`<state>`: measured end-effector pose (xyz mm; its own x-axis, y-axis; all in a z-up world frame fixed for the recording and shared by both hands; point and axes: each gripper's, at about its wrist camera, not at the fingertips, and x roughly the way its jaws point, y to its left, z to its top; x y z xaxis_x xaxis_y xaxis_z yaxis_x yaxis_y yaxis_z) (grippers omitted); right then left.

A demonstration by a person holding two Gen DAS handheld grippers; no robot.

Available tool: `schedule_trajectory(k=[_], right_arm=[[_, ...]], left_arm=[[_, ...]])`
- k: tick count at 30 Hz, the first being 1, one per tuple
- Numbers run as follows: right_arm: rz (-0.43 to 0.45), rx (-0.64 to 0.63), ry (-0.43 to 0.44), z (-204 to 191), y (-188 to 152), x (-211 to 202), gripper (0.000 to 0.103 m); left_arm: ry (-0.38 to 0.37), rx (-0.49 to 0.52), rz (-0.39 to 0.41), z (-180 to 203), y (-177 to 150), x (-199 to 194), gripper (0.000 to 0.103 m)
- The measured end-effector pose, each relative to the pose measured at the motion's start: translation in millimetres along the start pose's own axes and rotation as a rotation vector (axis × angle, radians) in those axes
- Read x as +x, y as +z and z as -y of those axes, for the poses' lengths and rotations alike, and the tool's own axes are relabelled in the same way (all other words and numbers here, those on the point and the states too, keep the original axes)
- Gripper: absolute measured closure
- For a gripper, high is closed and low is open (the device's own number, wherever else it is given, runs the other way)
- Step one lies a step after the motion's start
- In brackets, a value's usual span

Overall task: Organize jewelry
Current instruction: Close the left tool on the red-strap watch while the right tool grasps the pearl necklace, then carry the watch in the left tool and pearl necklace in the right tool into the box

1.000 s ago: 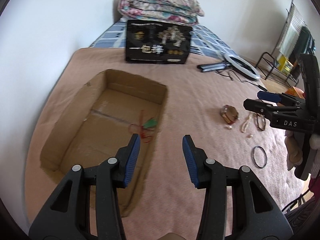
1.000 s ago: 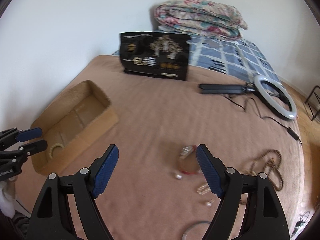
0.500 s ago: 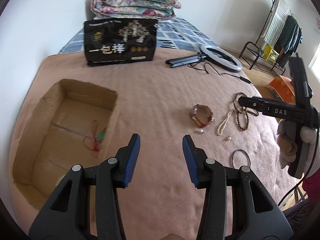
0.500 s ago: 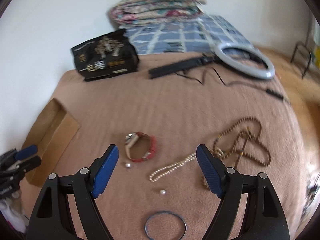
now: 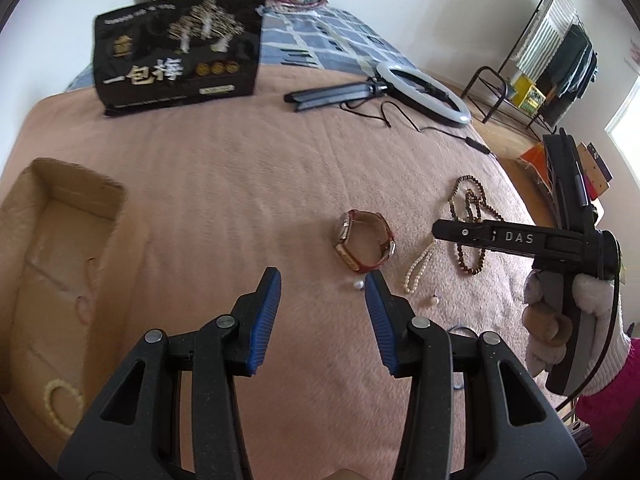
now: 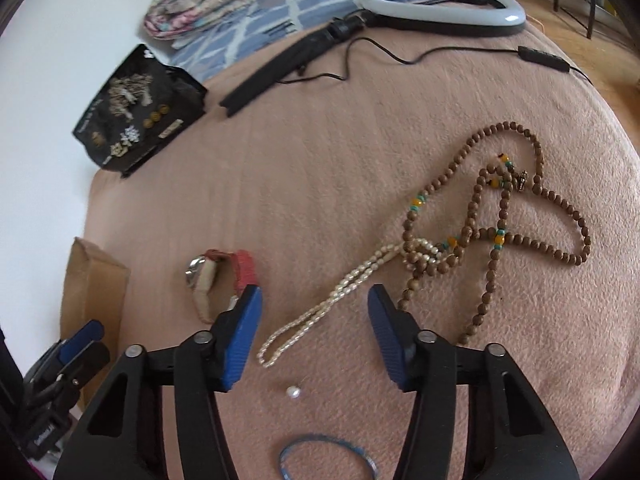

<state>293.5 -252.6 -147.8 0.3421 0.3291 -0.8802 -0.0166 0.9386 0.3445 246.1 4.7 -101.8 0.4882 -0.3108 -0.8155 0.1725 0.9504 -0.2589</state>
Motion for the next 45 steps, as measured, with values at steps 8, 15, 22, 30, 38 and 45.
schedule_trajectory(k=[8, 15, 22, 30, 38, 45], right_arm=[[-0.03, 0.019, -0.025, 3.3, 7.4, 16.0, 0.065], [-0.059, 0.084, -0.038, 10.9, 15.4, 22.1, 0.073], [-0.071, 0.05, -0.104, 4.6, 23.3, 33.2, 0.076], [-0.08, -0.025, -0.18, -2.5, 32.2, 40.8, 0.096], [-0.051, -0.02, -0.113, 6.5, 25.7, 31.4, 0.097], [-0.008, 0.01, -0.026, 7.6, 18.5, 8.4, 0.097]], left_arm=[[-0.024, -0.021, -0.04, 8.8, 14.5, 43.2, 0.058], [-0.028, -0.043, -0.073, 8.2, 21.0, 70.6, 0.058], [-0.021, -0.037, -0.102, 10.5, 22.9, 90.4, 0.058], [0.024, -0.02, -0.117, 10.9, 23.6, 106.0, 0.075], [0.037, -0.025, -0.104, 7.8, 24.7, 96.4, 0.093], [0.041, -0.021, -0.079, 4.5, 24.0, 78.7, 0.093]])
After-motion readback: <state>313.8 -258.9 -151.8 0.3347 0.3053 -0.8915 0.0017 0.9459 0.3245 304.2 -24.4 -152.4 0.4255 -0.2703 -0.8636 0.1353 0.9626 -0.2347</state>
